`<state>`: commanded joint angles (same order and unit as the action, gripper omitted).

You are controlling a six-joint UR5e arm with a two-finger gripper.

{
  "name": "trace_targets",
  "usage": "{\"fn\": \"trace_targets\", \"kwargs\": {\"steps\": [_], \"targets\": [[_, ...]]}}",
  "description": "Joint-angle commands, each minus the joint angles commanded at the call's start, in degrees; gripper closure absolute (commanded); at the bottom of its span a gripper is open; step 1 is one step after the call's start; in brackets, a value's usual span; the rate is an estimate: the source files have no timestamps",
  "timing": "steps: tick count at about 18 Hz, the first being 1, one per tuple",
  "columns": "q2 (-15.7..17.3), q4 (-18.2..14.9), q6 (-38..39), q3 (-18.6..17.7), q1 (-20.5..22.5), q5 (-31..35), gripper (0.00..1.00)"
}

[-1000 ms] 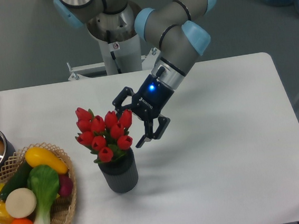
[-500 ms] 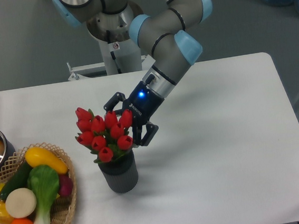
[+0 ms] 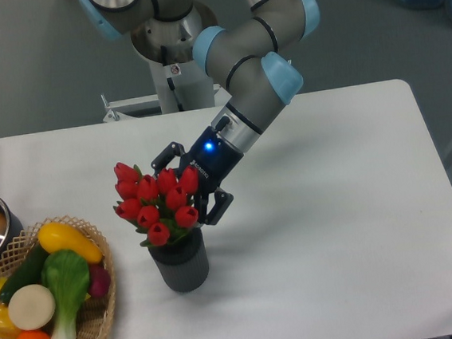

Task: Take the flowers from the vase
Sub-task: 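Close the gripper on the tulip stems just above the vase rim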

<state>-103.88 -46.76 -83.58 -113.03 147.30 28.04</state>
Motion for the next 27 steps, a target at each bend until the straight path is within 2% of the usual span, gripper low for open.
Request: {"fn": "trace_targets", "kwargs": {"steps": [19,20,24,27], "targets": [[-1.76,0.09,-0.18,1.85,-0.44,-2.37,0.00],[-1.76,0.09,-0.18,1.85,-0.44,-2.37,0.03],[-1.76,0.09,-0.26,2.11,-0.44,-2.37,0.33],[-1.94,0.09,-0.79,2.29,-0.26,-2.37,0.45]]}}
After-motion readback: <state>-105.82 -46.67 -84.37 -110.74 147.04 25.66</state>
